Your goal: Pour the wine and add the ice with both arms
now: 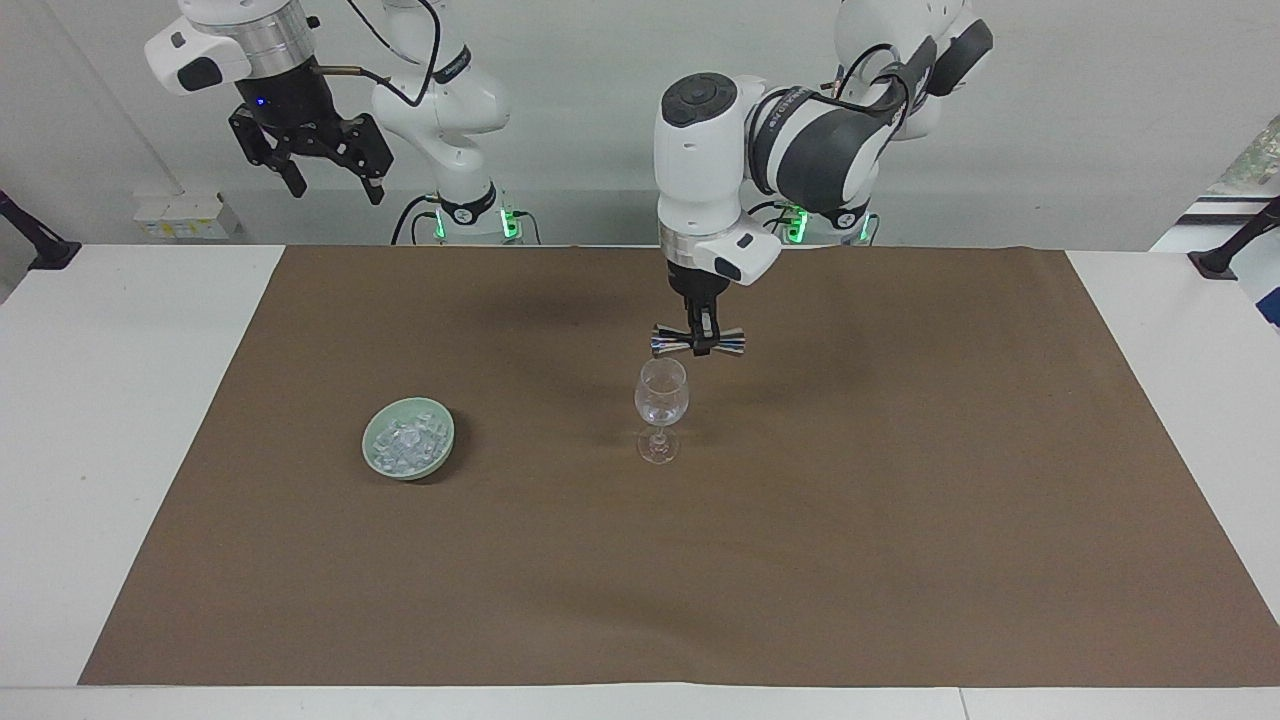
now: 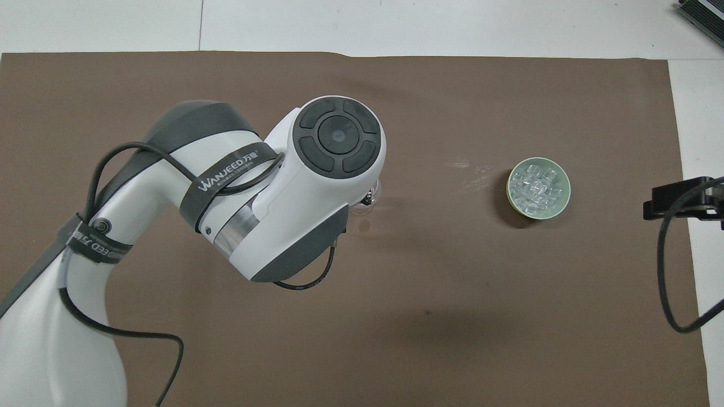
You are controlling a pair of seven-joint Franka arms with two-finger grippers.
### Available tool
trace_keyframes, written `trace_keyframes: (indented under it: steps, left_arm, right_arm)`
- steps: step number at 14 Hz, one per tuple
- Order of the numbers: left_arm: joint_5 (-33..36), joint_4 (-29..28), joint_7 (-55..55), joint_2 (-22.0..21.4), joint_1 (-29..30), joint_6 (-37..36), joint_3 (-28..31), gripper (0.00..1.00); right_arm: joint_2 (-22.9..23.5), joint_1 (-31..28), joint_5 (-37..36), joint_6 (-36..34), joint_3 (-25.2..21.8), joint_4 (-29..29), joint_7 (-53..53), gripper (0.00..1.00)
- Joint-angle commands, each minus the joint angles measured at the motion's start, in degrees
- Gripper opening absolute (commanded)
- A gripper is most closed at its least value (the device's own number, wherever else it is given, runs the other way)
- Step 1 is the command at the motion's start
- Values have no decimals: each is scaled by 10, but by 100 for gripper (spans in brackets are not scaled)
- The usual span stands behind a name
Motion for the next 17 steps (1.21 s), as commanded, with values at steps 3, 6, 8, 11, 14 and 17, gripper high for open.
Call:
trace_keyframes:
  steps: [3, 6, 8, 11, 14, 17]
  left_arm:
    - [-110, 11, 97, -32, 21, -18, 45, 0]
    - [-216, 10, 173, -67, 18, -17, 113, 0]
    - [-250, 9, 216, -75, 17, -18, 137, 0]
    - [-317, 7, 283, -85, 14, -25, 192, 0]
    - [-402, -3, 377, -113, 8, -53, 270, 0]
    - [-452, -3, 438, -114, 9, -78, 310, 0]
  right_arm:
    - [-5, -7, 1, 9, 2, -5, -13, 100]
    - [-5, -8, 0, 9, 2, -5, -13, 100]
    - [-6, -8, 1, 9, 2, -5, -13, 100]
    - [-7, -7, 1, 10, 2, -4, -13, 100]
    - [-7, -7, 1, 9, 1, -4, -13, 100]
    - [-7, -7, 1, 7, -3, -5, -15, 100]
